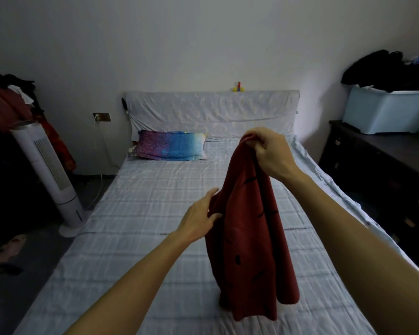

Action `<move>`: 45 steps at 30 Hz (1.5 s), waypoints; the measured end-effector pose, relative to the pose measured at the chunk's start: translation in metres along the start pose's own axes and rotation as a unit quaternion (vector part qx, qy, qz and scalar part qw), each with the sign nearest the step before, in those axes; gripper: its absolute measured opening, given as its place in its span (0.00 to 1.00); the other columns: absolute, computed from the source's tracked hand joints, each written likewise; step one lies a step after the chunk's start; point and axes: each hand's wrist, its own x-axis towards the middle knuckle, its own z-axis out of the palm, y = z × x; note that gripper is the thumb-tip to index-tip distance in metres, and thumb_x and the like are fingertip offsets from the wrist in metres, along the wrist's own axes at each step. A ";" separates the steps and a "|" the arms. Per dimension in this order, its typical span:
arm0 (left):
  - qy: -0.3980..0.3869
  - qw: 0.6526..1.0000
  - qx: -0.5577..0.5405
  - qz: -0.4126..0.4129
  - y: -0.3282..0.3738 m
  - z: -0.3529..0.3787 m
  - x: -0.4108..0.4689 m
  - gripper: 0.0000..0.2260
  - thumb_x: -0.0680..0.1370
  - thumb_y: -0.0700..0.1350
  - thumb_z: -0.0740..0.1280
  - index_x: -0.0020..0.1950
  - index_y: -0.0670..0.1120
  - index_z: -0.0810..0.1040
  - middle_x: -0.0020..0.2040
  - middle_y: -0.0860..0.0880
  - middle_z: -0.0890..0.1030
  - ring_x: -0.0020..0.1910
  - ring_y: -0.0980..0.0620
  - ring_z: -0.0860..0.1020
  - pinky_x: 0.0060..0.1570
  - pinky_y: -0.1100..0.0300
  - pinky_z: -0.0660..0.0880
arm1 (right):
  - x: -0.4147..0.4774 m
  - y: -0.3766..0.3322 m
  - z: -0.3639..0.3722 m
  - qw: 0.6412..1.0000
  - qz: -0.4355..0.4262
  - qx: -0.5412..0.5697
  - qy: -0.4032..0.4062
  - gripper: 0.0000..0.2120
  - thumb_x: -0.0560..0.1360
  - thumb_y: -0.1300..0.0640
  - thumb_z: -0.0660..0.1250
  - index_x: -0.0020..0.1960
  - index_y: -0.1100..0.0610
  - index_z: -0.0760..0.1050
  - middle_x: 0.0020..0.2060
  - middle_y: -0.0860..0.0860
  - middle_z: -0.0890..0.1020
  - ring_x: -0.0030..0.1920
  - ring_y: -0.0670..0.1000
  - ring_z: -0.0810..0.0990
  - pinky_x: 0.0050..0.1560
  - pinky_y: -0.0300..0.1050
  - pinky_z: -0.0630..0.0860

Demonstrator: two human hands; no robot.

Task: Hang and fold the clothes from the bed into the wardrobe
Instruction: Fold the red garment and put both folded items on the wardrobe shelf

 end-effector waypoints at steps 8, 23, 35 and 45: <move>0.042 0.995 0.065 0.070 0.001 0.020 -0.002 0.15 0.76 0.43 0.68 0.61 0.45 0.72 0.54 0.51 0.74 0.44 0.52 0.77 0.42 0.61 0.76 | -0.008 0.005 -0.013 1.000 0.003 -0.006 -0.003 0.08 0.75 0.62 0.64 0.51 0.55 0.80 0.49 0.51 0.82 0.52 0.51 0.78 0.56 0.48 0.73; 0.062 0.992 0.037 0.105 -0.004 0.000 0.010 0.03 0.73 0.38 0.69 0.42 0.44 0.77 0.42 0.53 0.78 0.37 0.55 0.77 0.40 0.56 0.76 | -0.010 0.010 -0.004 0.999 0.002 -0.026 -0.045 0.08 0.76 0.61 0.63 0.52 0.54 0.79 0.49 0.51 0.82 0.51 0.51 0.78 0.53 0.47 0.72; 0.062 0.997 0.004 0.050 0.020 0.013 0.008 0.15 0.78 0.40 0.64 0.37 0.58 0.67 0.33 0.57 0.71 0.33 0.62 0.72 0.35 0.72 0.66 | -0.022 0.010 0.005 0.995 0.026 0.015 -0.099 0.08 0.77 0.63 0.62 0.52 0.56 0.78 0.48 0.51 0.82 0.50 0.49 0.78 0.52 0.42 0.71; 0.158 0.987 0.032 -0.024 0.011 -0.015 0.008 0.04 0.81 0.43 0.59 0.47 0.47 0.70 0.35 0.51 0.76 0.35 0.48 0.77 0.35 0.59 0.64 | -0.030 0.033 -0.010 0.995 0.064 0.013 -0.072 0.09 0.78 0.63 0.61 0.52 0.56 0.78 0.47 0.51 0.82 0.48 0.50 0.78 0.49 0.40 0.70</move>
